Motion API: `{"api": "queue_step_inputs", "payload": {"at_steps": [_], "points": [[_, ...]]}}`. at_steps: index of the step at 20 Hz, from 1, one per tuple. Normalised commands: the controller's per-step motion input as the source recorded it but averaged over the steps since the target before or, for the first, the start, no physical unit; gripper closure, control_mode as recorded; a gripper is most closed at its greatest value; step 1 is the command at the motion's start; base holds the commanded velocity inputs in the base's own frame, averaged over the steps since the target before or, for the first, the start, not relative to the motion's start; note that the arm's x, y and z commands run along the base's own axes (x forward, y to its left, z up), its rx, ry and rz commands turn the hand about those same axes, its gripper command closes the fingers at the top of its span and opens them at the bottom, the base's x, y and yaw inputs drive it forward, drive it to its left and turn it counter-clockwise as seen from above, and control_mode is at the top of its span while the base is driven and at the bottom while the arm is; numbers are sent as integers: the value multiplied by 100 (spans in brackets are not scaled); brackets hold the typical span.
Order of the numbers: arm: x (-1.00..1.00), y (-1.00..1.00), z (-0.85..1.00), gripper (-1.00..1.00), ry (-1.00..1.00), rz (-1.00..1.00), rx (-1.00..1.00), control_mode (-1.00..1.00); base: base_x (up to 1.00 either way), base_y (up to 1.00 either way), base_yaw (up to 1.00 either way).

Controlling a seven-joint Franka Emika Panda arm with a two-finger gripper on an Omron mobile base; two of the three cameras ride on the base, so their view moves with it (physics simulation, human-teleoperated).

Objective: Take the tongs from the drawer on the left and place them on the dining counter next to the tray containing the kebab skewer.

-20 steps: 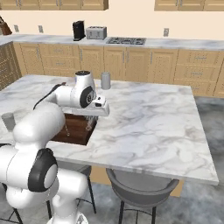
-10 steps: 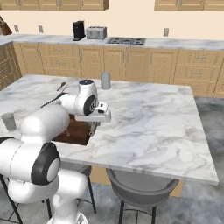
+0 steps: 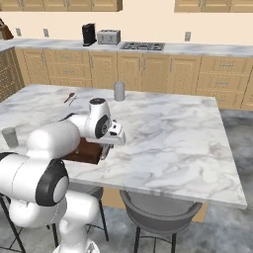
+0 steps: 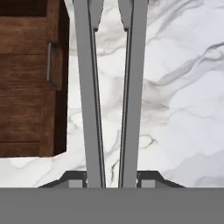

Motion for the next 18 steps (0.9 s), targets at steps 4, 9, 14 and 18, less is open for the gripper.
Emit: {"api": "queue_step_inputs", "payload": {"at_steps": [4,9,14,18], "points": [[9,0,-24,100,-1,-2,0,-100,0,0,0],[7,0,-26,100,0,0,0,-100,0,0,0],[5,0,-23,100,0,0,0,-100,0,0,0],[8,0,-23,100,0,0,0,-100,0,0,0]]}}
